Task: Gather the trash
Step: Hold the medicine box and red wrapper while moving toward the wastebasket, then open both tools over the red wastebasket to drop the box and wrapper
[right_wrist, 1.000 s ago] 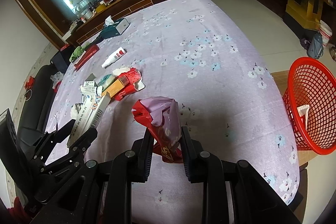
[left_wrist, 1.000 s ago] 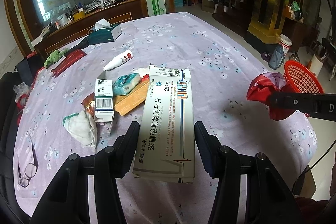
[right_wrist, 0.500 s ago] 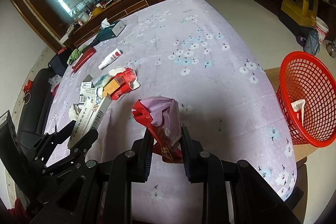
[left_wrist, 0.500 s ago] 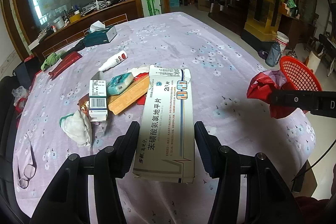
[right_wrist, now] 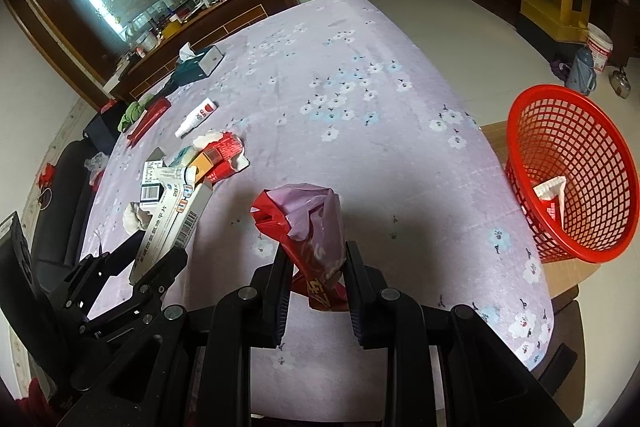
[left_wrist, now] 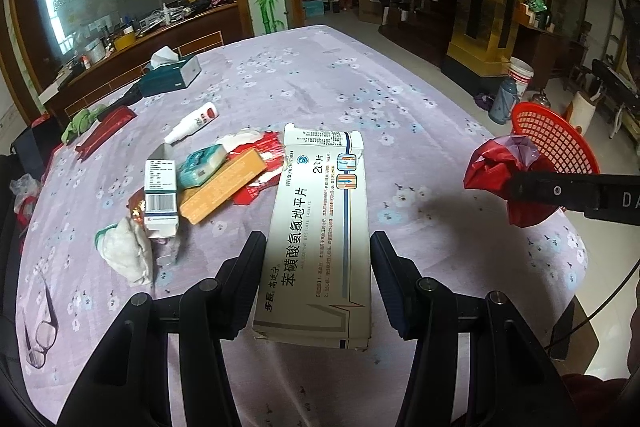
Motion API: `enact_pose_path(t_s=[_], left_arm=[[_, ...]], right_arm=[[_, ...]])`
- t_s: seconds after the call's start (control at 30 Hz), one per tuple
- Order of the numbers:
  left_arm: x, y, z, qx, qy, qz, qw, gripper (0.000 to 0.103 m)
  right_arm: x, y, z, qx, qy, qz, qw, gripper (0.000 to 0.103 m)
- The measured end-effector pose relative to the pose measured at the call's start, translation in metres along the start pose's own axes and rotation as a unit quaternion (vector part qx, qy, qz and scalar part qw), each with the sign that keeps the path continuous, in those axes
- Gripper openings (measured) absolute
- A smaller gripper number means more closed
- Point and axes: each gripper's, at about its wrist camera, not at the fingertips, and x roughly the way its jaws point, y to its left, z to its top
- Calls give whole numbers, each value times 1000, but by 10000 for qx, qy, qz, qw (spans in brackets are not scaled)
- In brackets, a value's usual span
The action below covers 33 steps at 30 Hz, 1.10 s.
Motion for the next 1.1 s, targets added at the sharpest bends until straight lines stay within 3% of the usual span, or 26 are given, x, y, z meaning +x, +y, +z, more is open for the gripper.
enact_pose_path(t_s=[0.47,0.77,0.9,1.1], left_arm=[[9,-27,10,303,-58,-315,9990,52],[10,-57,24,683,-170,-594,9957,52],[9,-79,43,966,-249,-853,9913,52],[15,-126,79,1155,-154,-1582,9805,52]], right_arm=[[-17,-23,-3,50,-225,-487,9985,26],[-37,-59,3,396,-454,-857,9945,26],[-60,-92,11,753,-712,-1003,9895,26],[-97,-150,17,1374,-1043,-1245,9771,27]])
